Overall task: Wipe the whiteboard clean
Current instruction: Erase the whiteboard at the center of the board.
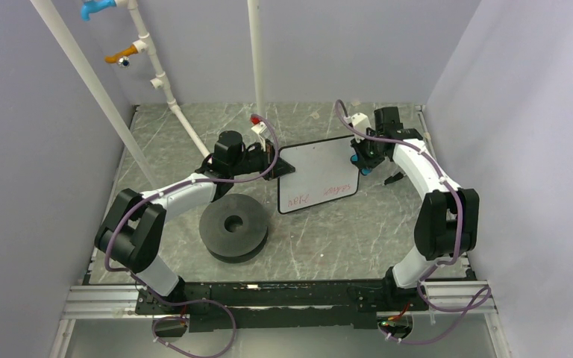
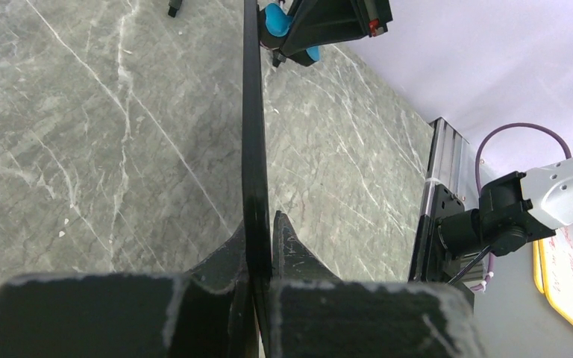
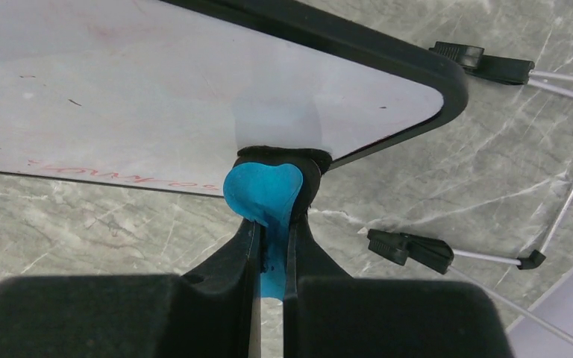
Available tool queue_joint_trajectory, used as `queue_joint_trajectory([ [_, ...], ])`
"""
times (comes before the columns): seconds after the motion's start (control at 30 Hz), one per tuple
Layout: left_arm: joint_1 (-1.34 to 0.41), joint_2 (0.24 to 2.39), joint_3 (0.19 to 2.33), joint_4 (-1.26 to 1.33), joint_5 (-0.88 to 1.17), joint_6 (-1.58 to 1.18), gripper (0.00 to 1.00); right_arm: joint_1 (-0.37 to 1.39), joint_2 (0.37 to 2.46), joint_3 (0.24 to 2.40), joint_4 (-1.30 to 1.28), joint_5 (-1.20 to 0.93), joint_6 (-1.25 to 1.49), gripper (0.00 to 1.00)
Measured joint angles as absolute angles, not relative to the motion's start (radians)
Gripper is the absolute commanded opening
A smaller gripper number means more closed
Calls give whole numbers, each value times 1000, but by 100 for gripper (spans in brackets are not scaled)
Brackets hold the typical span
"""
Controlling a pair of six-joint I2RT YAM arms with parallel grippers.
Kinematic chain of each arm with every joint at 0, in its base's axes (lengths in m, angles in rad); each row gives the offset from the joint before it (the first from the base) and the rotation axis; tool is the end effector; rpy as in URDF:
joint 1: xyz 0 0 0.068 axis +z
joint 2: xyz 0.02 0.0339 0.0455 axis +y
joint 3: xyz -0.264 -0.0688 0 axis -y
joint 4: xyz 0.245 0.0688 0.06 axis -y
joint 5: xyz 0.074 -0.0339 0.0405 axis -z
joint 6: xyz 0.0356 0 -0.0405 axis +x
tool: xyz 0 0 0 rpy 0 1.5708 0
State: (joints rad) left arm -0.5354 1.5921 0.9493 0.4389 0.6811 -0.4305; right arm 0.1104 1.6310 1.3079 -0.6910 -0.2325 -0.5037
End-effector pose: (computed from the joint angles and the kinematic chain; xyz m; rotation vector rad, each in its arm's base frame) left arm 0.2958 -0.2015 0.2580 0.6278 1.8126 -1.2754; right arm 0.3417 0.0461 0.2639 -0.8513 2.4036 0.1496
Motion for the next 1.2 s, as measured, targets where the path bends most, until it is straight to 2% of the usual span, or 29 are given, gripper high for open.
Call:
queue_joint_trajectory([
  [0.37,-536,1592,948,439,695,-431,0,105,1612,1117,-652,-225,-505,0],
  [0.83,-536,1592,936,463,691,-435,0,105,1561,1187,-608,-241,-439,0],
  [1.03,-536,1583,920,467,694,-449,0,103,1520,1116,-562,-263,-456,0],
  [1.2,-536,1575,897,485,702,-485,0,112,1475,1044,-580,-373,-501,0],
])
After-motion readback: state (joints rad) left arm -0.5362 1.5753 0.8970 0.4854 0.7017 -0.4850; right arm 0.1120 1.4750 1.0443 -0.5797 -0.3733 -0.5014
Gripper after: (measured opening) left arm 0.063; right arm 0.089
